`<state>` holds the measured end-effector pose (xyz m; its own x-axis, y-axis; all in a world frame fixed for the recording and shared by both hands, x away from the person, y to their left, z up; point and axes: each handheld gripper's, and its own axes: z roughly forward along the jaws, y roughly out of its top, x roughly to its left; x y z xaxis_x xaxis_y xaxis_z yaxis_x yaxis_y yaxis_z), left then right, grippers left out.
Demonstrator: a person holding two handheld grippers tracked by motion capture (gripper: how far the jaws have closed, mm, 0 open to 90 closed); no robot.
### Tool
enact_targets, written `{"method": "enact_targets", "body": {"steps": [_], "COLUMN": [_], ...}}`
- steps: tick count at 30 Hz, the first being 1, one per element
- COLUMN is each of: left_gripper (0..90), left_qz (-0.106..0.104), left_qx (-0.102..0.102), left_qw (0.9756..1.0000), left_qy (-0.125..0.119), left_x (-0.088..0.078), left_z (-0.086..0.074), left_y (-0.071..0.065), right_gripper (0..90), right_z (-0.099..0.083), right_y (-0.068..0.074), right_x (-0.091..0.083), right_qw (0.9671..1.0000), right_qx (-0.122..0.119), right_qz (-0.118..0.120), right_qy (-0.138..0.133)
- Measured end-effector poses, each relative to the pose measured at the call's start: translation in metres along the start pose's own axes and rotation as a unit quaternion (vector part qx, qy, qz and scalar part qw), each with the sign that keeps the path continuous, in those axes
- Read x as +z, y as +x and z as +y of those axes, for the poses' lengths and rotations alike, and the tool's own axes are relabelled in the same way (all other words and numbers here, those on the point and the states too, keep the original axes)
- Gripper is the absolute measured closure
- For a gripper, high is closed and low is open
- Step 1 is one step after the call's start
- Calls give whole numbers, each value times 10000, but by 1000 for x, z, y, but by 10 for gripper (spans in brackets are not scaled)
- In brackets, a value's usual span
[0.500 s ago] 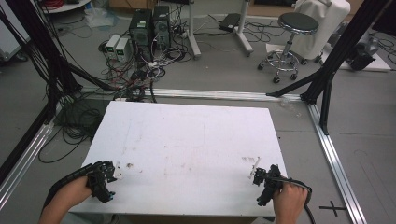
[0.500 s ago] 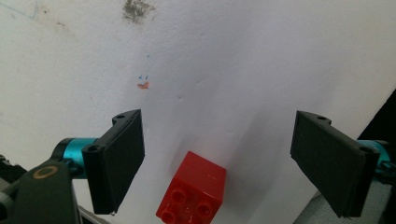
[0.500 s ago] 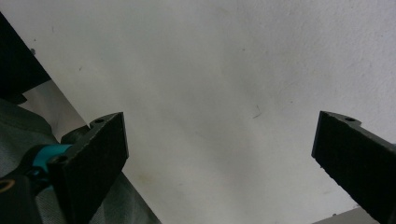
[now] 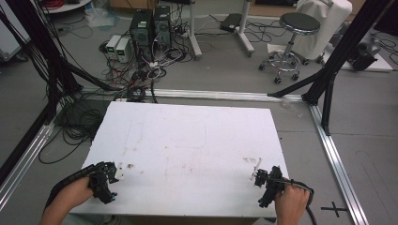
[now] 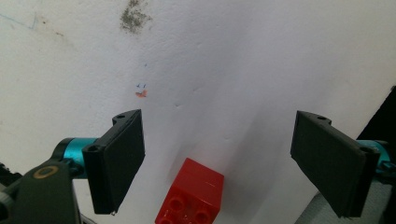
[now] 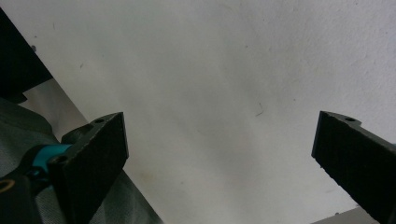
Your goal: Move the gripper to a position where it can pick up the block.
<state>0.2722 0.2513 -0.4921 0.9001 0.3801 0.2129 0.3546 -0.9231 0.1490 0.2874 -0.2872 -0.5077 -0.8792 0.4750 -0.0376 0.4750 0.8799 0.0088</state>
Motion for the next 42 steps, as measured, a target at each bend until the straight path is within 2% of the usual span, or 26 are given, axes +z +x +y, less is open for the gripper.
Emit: {"method": "enact_targets", "body": {"steps": [6, 10, 13, 16, 23, 27, 29, 30, 31, 39, 41, 42], "left_gripper": [179, 179, 181, 180, 180, 180, 182, 182, 183, 181, 181, 181], "left_qz": [-48, -85, -190, -98, -139, -208, -227, -227, -226, -304, -313, -313], "left_qx": [57, 17, 102, 119, 527, 625, 749, 749, 970, 1153, 1318, 1318], "left_qw": [10000, 10000, 9997, 9999, 9985, 9978, 9968, 9968, 9950, 9928, 9906, 9906], "left_qy": [52, -43, -79, -15, 74, 46, 142, 142, 111, 117, 168, 168], "left_x": [2, 3, 4, 6, 13, 12, 11, 11, 9, 0, 0, 0], "left_z": [0, -1, 0, 1, 8, 9, 8, 8, 7, 5, 3, 3], "left_y": [-2, -1, 1, 2, 3, 6, 10, 10, 12, 20, 22, 22], "right_gripper": [28, 28, 28, 28, 28, 28, 28, 28, 28, 28, 28, 28], "right_z": [2, 3, 4, 2, 3, 4, 4, 4, 4, 4, 4, 4], "right_y": [0, 1, 2, 1, 2, 3, 3, 3, 3, 2, 2, 2], "right_x": [0, 0, 2, 1, 2, 1, 1, 1, 1, 2, 2, 2], "right_qw": [10000, 10000, 10000, 10000, 10000, 10000, 10000, 10000, 10000, 10000, 9999, 9999], "right_qx": [-34, -33, -53, -26, -46, -65, -80, -80, -78, -60, -90, -90], "right_qz": [-13, 7, 19, 26, 34, 37, 31, 31, 33, 39, 43, 43], "right_qy": [-3, -2, 9, -10, 1, -12, -30, -30, -27, -36, -63, -63]}}
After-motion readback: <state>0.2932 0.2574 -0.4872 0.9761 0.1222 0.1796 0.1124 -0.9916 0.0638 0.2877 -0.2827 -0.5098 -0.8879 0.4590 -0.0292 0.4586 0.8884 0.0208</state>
